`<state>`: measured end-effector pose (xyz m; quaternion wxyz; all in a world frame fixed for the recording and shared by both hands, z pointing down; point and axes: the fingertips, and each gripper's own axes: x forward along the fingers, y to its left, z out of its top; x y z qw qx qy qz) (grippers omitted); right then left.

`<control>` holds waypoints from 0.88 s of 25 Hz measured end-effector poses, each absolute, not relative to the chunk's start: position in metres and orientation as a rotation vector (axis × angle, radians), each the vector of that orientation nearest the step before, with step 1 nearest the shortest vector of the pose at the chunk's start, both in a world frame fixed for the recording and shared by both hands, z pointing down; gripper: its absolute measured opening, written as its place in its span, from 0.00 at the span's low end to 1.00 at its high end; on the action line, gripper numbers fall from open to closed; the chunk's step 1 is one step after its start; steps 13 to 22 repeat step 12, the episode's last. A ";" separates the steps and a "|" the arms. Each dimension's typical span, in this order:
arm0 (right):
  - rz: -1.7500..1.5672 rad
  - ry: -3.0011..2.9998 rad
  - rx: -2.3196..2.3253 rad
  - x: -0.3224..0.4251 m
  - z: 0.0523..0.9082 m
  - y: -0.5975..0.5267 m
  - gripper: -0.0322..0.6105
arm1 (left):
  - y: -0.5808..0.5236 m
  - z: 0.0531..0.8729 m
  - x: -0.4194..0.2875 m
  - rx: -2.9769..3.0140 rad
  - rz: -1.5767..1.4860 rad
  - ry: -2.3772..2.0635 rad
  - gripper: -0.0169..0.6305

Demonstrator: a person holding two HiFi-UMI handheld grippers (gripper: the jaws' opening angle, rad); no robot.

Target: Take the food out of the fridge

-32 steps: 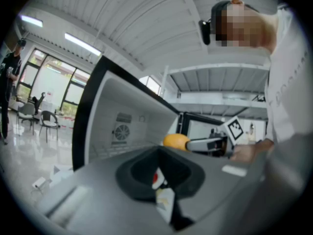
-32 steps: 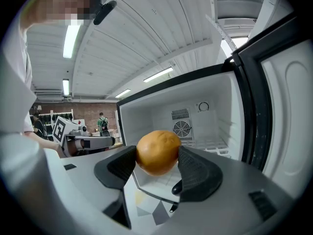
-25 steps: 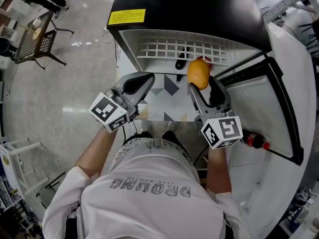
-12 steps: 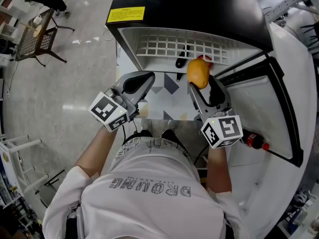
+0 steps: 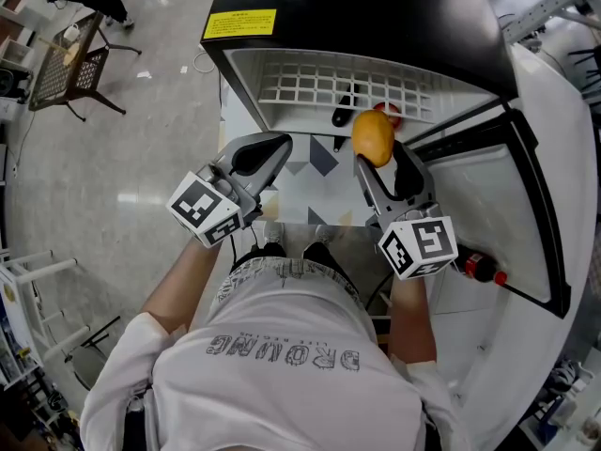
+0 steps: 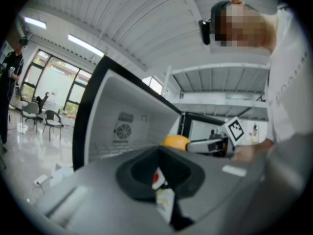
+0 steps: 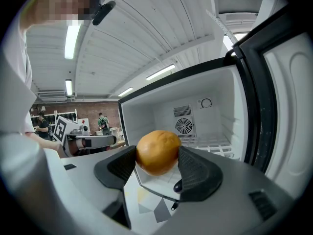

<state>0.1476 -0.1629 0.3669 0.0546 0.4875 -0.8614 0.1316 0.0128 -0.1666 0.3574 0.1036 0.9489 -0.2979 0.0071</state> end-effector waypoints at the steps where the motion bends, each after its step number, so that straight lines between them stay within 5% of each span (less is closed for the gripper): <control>1: 0.400 -2.617 1.478 0.147 0.367 -0.163 0.47 | -0.167 0.358 0.013 2.799 0.021 -0.879 0.04; 22: 0.409 -2.621 1.458 0.143 0.370 -0.165 0.47 | -0.169 0.359 0.012 2.796 0.022 -0.883 0.04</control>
